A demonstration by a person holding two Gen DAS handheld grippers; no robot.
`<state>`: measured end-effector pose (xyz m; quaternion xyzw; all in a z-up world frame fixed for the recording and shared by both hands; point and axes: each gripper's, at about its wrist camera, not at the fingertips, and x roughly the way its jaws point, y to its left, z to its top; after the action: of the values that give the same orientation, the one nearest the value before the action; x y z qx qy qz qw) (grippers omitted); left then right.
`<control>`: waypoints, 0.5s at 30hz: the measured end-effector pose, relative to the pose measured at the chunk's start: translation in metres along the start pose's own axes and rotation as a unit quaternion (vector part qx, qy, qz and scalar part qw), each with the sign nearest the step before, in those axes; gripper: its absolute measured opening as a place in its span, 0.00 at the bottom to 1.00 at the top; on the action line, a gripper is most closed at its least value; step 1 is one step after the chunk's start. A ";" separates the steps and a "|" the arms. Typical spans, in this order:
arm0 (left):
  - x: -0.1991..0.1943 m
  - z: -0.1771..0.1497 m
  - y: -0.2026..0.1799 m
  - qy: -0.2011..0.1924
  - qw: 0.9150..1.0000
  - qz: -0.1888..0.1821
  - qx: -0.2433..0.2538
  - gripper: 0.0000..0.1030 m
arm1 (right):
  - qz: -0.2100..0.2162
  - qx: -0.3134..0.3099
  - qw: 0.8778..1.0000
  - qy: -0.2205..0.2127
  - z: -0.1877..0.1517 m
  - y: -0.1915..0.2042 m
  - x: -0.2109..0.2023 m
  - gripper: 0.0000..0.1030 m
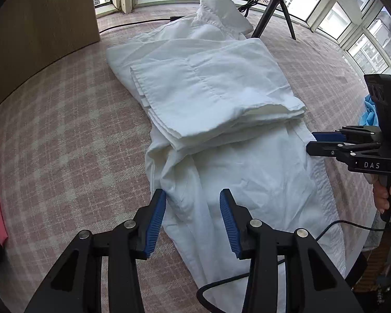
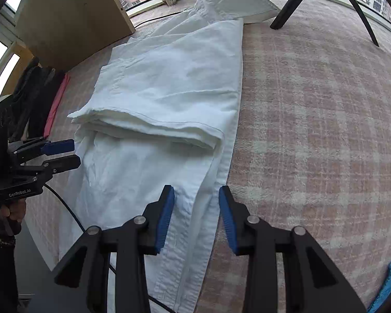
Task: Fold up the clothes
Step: 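Release the folded side and move both grippers to the shirt hem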
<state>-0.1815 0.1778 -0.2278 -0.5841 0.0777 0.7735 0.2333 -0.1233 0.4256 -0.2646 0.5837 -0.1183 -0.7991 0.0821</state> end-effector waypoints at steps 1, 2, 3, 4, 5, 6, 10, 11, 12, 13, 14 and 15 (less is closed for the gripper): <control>0.004 0.003 0.003 0.001 1.000 0.005 -0.007 0.39 | -0.015 -0.006 1.000 0.003 0.000 0.002 0.001 0.14; 0.008 0.006 0.005 0.003 1.000 0.011 -0.010 0.39 | -0.020 -0.016 1.000 0.008 0.001 0.004 0.001 0.04; 0.012 0.007 0.005 0.004 1.000 0.025 -0.003 0.37 | -0.027 -0.025 0.999 0.013 0.001 0.006 0.001 0.04; 0.014 0.007 0.006 0.005 0.999 0.035 0.003 0.33 | -0.043 -0.034 0.998 0.016 0.000 0.006 0.000 0.04; 0.012 0.006 0.007 0.004 0.999 0.036 0.003 0.32 | -0.060 -0.043 0.997 0.019 0.000 0.006 0.000 0.03; 0.010 0.005 0.007 0.003 0.999 0.038 0.003 0.32 | -0.085 -0.052 0.995 0.023 -0.002 0.007 0.000 0.02; -0.005 0.003 0.014 -0.009 0.998 0.054 -0.002 0.35 | -0.110 -0.044 0.993 0.017 -0.005 -0.002 -0.011 0.03; -0.011 0.001 0.015 -0.011 0.999 0.047 -0.006 0.35 | -0.077 -0.025 0.997 0.003 -0.006 -0.004 -0.022 0.03; -0.017 -0.002 0.014 -0.013 0.999 0.038 -0.002 0.33 | -0.049 -0.013 0.999 -0.009 -0.008 -0.004 -0.031 0.03; -0.024 -0.006 0.013 -0.015 0.999 0.029 0.003 0.33 | -0.035 -0.029 0.999 -0.013 -0.013 0.006 -0.034 0.03; -0.032 -0.012 0.013 -0.017 1.000 0.022 0.011 0.33 | -0.020 -0.045 0.999 -0.017 -0.019 0.016 -0.037 0.03; -0.042 -0.021 0.014 -0.018 0.999 0.021 0.016 0.33 | -0.006 -0.062 0.998 -0.020 -0.025 0.026 -0.040 0.03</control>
<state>-0.1609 0.1461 -0.1964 -0.5645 0.0979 0.7873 0.2276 -0.0880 0.4091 -0.2281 0.5618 -0.0666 -0.8171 0.1106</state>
